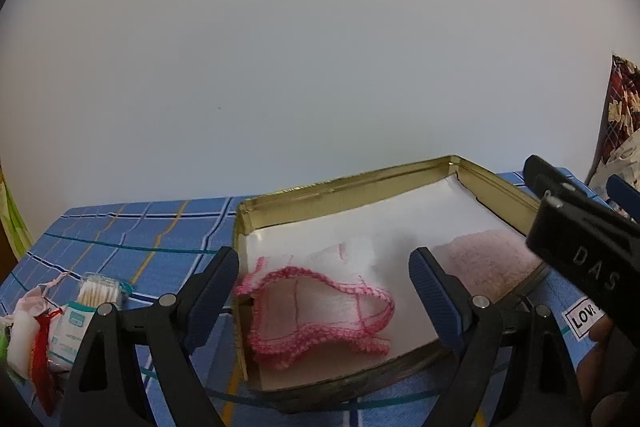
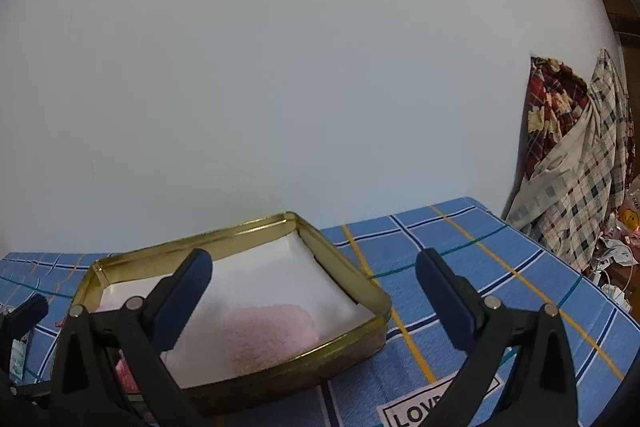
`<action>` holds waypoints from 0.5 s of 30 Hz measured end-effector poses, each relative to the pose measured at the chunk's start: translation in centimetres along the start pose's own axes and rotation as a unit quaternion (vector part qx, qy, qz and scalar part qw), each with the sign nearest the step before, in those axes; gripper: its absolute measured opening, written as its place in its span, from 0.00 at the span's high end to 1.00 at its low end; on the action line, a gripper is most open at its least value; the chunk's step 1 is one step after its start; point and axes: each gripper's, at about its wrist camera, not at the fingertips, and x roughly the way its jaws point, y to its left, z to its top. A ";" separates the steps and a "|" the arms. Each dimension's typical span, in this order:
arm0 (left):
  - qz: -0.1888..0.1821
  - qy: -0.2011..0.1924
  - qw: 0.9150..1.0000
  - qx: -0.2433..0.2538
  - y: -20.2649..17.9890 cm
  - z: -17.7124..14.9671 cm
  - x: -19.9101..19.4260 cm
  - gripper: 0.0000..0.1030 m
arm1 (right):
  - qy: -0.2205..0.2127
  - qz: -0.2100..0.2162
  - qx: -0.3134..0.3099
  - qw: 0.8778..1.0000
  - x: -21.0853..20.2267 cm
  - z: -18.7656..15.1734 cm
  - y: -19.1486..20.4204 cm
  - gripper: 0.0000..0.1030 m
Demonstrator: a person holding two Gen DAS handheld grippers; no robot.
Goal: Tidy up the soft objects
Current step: 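Open both tools to drop the puff and gauze cloth into the tin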
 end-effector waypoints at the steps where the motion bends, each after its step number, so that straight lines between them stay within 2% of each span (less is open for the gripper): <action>1: 0.003 -0.004 1.000 0.002 0.1 -0.2 -0.4 0.14 | -0.004 0.001 0.002 1.000 -0.1 0.1 0.0 0.00; 5: 0.016 -0.024 1.000 0.008 0.8 -0.5 -1.6 0.14 | -0.024 0.013 0.016 0.999 -0.9 0.3 -0.4 0.00; 8: 0.041 -0.040 0.998 0.007 1.4 -0.7 -2.6 0.14 | -0.046 0.015 0.028 0.998 -1.8 0.5 -0.7 0.00; 12: 0.054 -0.039 0.998 0.006 2.1 -1.0 -3.4 0.14 | -0.063 0.021 0.044 0.997 -2.6 0.6 -1.1 0.00; 15: 0.059 -0.033 0.998 0.007 2.6 -1.4 -3.8 0.14 | -0.060 0.023 0.045 0.997 -2.8 0.5 -1.1 0.00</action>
